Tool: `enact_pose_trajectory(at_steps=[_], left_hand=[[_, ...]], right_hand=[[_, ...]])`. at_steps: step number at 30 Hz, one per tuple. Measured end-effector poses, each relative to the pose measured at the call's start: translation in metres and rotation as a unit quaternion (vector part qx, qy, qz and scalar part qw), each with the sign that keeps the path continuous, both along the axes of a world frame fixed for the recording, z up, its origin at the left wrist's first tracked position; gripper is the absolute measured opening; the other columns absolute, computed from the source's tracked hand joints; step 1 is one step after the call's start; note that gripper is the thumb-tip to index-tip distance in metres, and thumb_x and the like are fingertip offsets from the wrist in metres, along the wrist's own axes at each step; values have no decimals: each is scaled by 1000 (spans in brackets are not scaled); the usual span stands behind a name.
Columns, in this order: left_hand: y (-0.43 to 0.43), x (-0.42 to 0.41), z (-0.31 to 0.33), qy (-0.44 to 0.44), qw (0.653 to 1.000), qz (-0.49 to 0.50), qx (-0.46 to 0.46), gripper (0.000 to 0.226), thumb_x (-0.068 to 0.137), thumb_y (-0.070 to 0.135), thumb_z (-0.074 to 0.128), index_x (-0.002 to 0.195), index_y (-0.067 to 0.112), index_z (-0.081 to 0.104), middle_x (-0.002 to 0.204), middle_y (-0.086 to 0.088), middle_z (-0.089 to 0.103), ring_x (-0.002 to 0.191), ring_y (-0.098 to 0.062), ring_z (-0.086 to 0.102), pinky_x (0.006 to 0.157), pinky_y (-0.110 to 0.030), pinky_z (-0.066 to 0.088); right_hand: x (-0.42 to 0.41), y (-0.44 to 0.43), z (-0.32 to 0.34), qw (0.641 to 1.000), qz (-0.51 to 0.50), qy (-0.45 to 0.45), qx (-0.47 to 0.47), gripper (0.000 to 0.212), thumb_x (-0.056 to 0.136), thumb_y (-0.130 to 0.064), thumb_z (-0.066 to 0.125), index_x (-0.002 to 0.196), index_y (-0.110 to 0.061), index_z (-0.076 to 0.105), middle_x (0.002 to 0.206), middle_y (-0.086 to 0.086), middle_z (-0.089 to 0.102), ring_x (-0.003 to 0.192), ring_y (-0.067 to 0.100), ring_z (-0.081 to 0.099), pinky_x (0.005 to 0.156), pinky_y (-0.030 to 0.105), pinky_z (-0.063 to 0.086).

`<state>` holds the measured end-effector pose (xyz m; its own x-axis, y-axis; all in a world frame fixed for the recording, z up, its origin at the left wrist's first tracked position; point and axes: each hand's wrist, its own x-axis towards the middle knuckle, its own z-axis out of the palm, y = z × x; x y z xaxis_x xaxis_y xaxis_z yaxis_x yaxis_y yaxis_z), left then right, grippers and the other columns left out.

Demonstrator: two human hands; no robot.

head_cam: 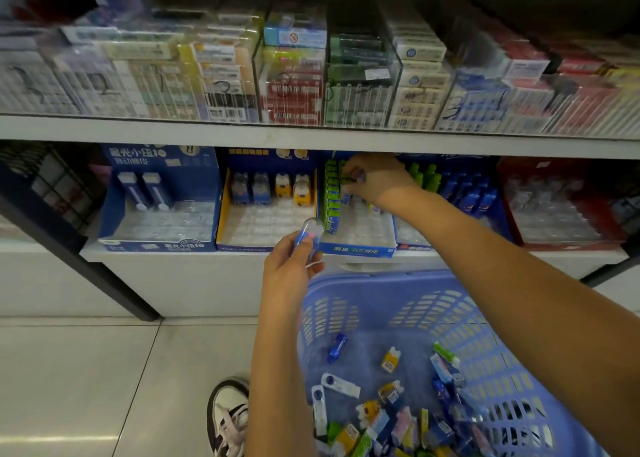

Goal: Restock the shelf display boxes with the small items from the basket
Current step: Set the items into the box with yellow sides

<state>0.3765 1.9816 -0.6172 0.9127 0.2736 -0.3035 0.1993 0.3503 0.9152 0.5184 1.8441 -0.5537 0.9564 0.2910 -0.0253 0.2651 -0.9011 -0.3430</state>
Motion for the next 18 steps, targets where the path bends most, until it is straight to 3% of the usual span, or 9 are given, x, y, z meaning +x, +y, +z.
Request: enact_pose_trajectory(at_steps=[3,6,11,14,18], left_hand=[[2,-1,1,-49,999,14,13,20,93,11,59,112,10,65,103,-8,69,84,-12,69,74,-19,55],[2,-3,3,-84,995,45,5,25,90,11,62,114,7,62,108,-11,69,91,-18,70,78,-21,56],[16,-1,8,-127,990,62,6,27,91,9,59,118,8,57,106,-9,68,95,-23,68,79,-25,56],[32,2,7,-105,976,84,173,44,93,16,58,135,12,45,118,-6,61,103,-16,63,80,-15,51],[52,6,-6,-40,880,9,472,50,94,19,56,140,8,42,143,-9,43,130,-23,42,101,-27,37]], right_hand=[[-36,0,-1,989,3,14,150,16,86,-28,66,100,-20,69,94,-4,70,79,5,60,68,16,45],[-72,6,3,933,66,152,320,9,81,-27,72,89,-29,69,82,-7,71,71,5,67,65,15,52],[-71,30,3,909,61,171,374,14,81,-16,73,93,-16,66,86,7,67,75,11,66,71,20,55],[-61,53,-3,911,55,142,384,11,82,-13,72,89,-15,64,81,2,66,74,13,66,70,20,57],[-36,87,-14,951,35,-11,306,15,84,-20,69,95,-13,62,77,-7,60,71,8,59,65,13,48]])
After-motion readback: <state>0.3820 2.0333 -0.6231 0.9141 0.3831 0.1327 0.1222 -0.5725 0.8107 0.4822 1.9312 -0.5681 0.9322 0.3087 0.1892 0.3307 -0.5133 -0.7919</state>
